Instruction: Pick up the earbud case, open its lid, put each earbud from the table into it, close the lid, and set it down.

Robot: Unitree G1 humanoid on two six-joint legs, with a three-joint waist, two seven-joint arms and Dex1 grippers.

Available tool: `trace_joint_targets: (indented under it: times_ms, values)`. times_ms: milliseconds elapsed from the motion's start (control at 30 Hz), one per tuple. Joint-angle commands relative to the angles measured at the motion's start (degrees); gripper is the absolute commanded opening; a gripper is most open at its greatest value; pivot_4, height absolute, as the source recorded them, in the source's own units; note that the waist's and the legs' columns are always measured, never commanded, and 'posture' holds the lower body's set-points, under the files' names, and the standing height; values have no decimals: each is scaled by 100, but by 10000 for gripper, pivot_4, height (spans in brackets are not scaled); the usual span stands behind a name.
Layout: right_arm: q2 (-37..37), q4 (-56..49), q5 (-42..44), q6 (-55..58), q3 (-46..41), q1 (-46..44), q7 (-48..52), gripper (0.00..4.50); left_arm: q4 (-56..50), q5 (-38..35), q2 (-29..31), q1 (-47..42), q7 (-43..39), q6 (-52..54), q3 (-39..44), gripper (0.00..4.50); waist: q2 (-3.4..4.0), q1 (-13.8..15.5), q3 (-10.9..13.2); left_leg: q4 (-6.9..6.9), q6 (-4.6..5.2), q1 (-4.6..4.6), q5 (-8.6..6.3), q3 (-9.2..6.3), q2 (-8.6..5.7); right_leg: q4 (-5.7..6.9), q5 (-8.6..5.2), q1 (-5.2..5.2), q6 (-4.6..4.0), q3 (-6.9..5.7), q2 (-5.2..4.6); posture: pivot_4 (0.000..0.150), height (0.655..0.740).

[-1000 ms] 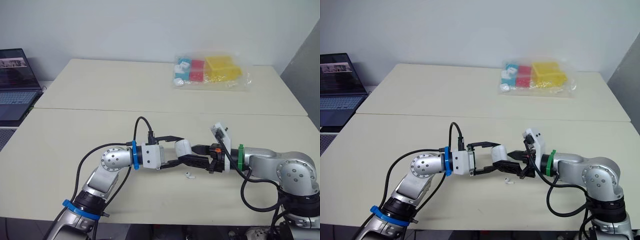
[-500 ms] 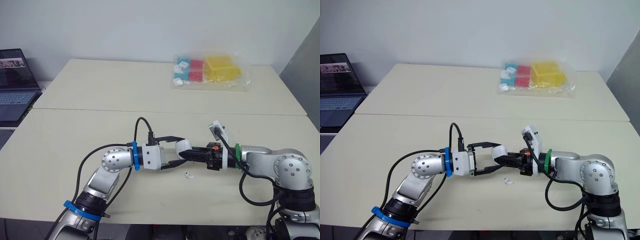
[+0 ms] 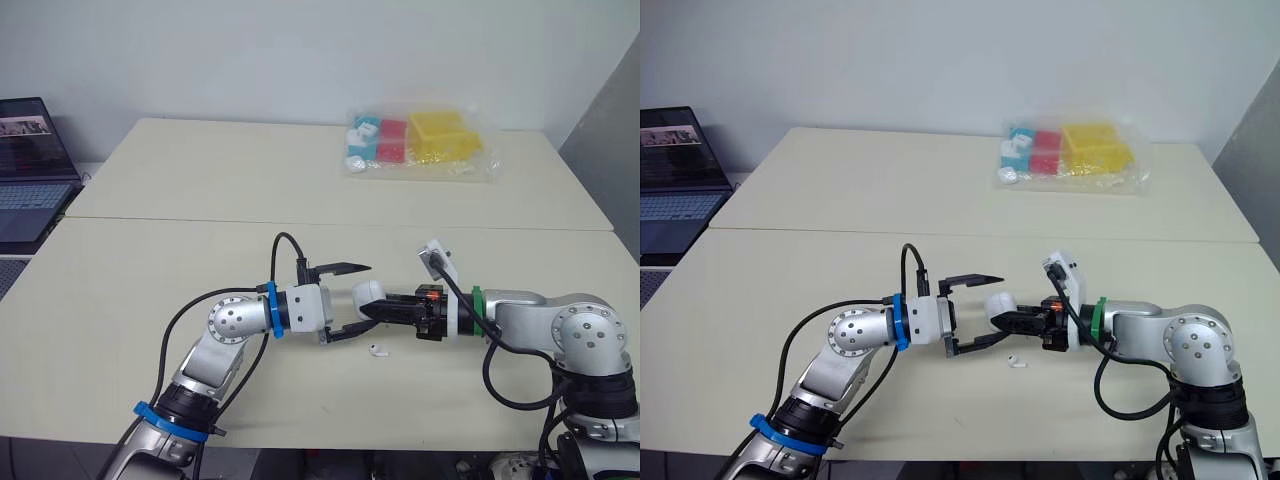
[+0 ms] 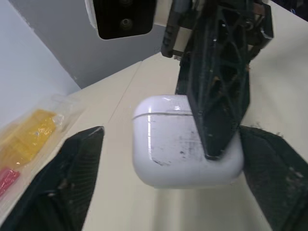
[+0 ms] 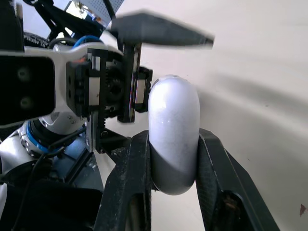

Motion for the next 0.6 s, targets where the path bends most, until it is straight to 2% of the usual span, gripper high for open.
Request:
trace_joint_targets:
  times_ms: [33, 100, 167, 267, 333, 400, 467, 600]
  values:
    - [-448, -159, -313, -36, 101, -355, 466, 7953, -404, -414, 574, -105, -386, 1674, 90, 45000, 2, -26, 1, 0, 0, 0, 0, 0, 0, 2, 0, -2, 0, 1, 3, 1500, 7400]
    - [-956, -286, -844, -177, 419, -602, 960, 7953, -636, -706, 946, -254, -540, 2836, 154, 45000, 4, -60, 3, -1, 0, -1, 0, -2, 1, 5, 0, -9, 0, -1, 9, 1500, 7400]
    - [-1347, -371, -1321, -396, 708, -742, 1398, 7952, -857, -872, 1096, -371, -540, 3495, 176, 45000, 4, -64, 3, -1, 0, -18, 0, -11, 1, 3, 0, -19, 0, -8, 11, 1500, 7400]
    - [-2579, -779, -3173, -1589, 2050, -1403, 2747, 7953, -1471, -1248, 1354, -622, -535, 4672, 209, 45000, 18, -69, 12, 5, 0, -66, 0, -14, -2, 3, 0, -59, 0, -8, 12, 1500, 7400]
    - [-2994, -816, -4159, -2367, 2708, -1705, 3374, 7952, -1703, -1331, 1164, -766, -179, 5169, 212, 45000, 21, -73, 13, 14, 1, -82, 0, -14, -2, -3, 0, -75, 0, -5, 12, 1500, 7400]
    - [-3159, -718, -4966, -2976, 3168, -1897, 3798, 7952, -1804, -1210, 896, -936, 190, 5319, 128, 45000, 20, -74, 13, 13, 5, -81, -3, -13, 1, -22, -1, -67, 1, -7, 16, 1500, 7400]
    - [-3146, -605, -5400, -3289, 3313, -1941, 4090, 7952, -1858, -1156, 737, -1028, 371, 5416, 92, 45000, 20, -74, 13, 12, 7, -85, -4, -15, 4, -37, 0, -63, 1, -9, 22, 1500, 7400]
    - [-2745, -586, -5407, -3186, 3173, -1983, 4363, 7952, -1770, -742, 565, -1199, 451, 4988, -319, 45000, 19, -65, 13, 11, 8, -88, -5, -11, 4, -41, 1, -64, 0, -1, 21, 1500, 7400]
